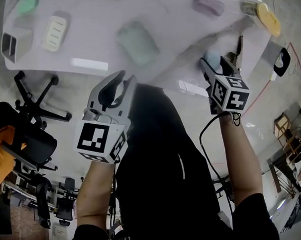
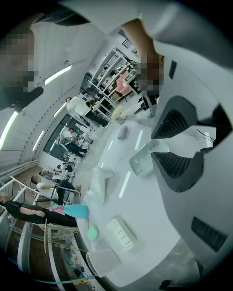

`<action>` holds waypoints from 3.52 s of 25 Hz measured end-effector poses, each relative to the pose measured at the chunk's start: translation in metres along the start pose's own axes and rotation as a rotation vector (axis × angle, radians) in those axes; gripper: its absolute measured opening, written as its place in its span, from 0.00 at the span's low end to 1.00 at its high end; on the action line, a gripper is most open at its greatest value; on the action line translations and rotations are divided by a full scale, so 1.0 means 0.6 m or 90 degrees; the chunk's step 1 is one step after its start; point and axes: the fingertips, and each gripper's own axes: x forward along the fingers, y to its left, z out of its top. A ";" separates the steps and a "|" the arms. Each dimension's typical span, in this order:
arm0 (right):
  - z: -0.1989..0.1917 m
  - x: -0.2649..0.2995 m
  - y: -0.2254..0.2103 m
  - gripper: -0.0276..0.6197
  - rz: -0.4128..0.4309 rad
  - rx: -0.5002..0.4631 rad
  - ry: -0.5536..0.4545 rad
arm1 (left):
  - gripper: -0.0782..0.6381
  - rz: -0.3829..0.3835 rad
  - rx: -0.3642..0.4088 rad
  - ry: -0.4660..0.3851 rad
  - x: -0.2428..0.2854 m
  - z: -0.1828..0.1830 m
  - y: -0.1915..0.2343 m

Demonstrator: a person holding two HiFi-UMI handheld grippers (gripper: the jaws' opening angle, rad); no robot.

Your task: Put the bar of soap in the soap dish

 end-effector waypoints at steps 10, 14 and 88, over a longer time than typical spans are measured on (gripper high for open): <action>-0.003 0.002 -0.006 0.50 -0.038 -0.036 -0.001 | 0.12 0.016 -0.012 -0.036 -0.033 0.021 0.021; -0.002 0.006 -0.003 0.49 -0.032 -0.040 0.002 | 0.12 0.008 -0.010 -0.032 -0.040 0.021 0.026; 0.144 0.004 0.357 0.45 0.161 -0.153 -0.005 | 0.12 0.072 -0.134 -0.067 -0.142 -0.012 0.151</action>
